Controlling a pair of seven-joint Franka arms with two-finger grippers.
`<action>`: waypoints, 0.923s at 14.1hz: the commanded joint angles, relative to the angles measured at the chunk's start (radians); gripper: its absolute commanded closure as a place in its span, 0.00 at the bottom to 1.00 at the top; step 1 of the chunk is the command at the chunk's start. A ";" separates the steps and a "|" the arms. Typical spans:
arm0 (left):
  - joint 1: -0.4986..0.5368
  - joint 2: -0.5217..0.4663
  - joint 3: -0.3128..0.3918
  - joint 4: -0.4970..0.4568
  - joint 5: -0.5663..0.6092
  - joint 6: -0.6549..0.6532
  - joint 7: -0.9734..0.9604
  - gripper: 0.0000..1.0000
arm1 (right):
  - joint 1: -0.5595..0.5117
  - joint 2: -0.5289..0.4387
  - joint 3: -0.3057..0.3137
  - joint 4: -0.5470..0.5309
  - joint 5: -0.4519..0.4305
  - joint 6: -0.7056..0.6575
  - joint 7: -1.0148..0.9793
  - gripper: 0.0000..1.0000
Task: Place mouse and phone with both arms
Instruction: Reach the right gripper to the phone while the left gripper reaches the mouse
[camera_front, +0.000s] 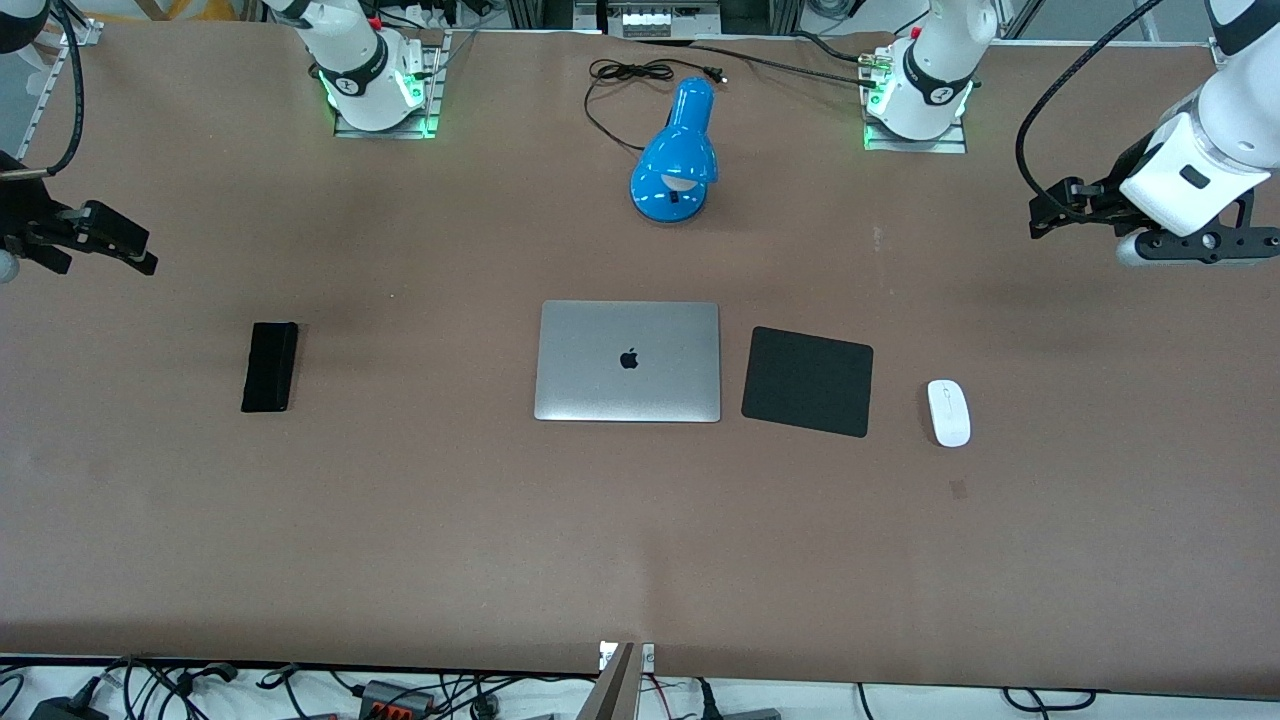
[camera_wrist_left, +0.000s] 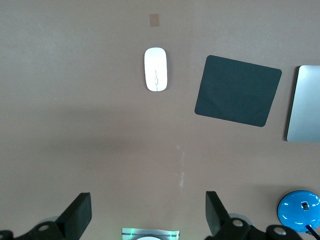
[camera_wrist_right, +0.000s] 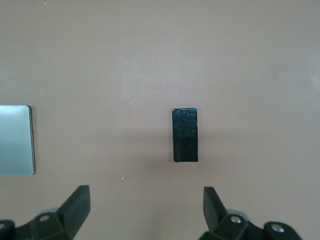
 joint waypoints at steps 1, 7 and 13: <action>0.013 -0.006 -0.002 -0.006 -0.024 0.009 0.023 0.00 | -0.016 -0.005 0.013 -0.001 -0.002 -0.014 -0.015 0.00; 0.027 0.081 -0.001 0.086 -0.024 0.007 0.021 0.00 | -0.016 0.006 0.015 -0.006 0.000 -0.019 -0.015 0.00; 0.059 0.466 -0.002 0.238 -0.009 0.034 0.023 0.00 | -0.013 0.130 0.012 0.006 -0.006 -0.011 -0.008 0.00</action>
